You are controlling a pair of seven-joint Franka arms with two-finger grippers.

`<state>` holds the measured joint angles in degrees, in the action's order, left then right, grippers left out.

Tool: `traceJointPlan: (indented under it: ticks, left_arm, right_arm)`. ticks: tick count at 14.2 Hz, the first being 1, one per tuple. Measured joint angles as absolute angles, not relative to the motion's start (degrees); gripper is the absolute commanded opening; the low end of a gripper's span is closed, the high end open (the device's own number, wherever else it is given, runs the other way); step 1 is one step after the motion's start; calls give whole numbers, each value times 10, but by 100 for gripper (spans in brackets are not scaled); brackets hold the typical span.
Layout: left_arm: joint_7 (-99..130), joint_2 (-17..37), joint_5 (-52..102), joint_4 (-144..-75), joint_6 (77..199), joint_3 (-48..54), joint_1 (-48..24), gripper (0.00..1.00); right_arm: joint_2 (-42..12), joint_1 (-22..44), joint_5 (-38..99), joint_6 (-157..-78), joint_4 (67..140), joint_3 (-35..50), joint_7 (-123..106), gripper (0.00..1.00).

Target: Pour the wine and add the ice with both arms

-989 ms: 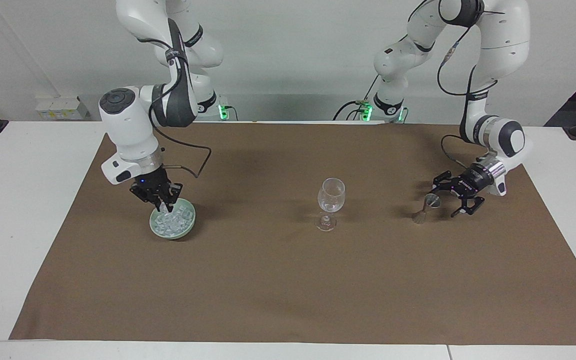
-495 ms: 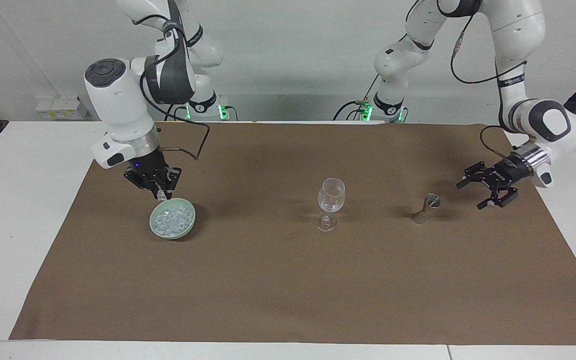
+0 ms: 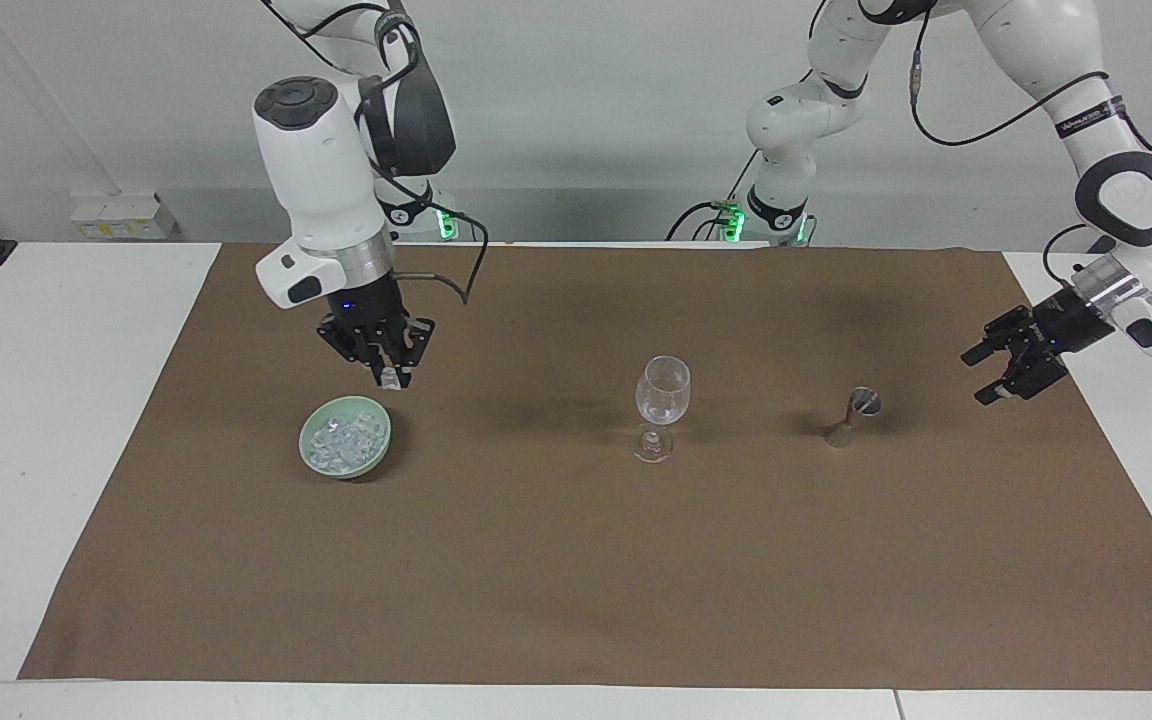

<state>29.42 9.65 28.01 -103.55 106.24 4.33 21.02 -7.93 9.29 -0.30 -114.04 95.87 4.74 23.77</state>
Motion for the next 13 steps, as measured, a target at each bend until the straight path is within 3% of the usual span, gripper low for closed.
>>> traceJointPlan:
  ticks: [6, 13]
  left_arm:
    - [74, 57, 102, -1031, 1061, 45, 146, 100]
    - [34, 10, 21, -1030, 1046, 47, 48, 100]
  right_arm:
    - [-110, 193, 18, -1125, 888, 51, 397, 0]
    - [-136, 271, 45, -1118, 835, 52, 502, 0]
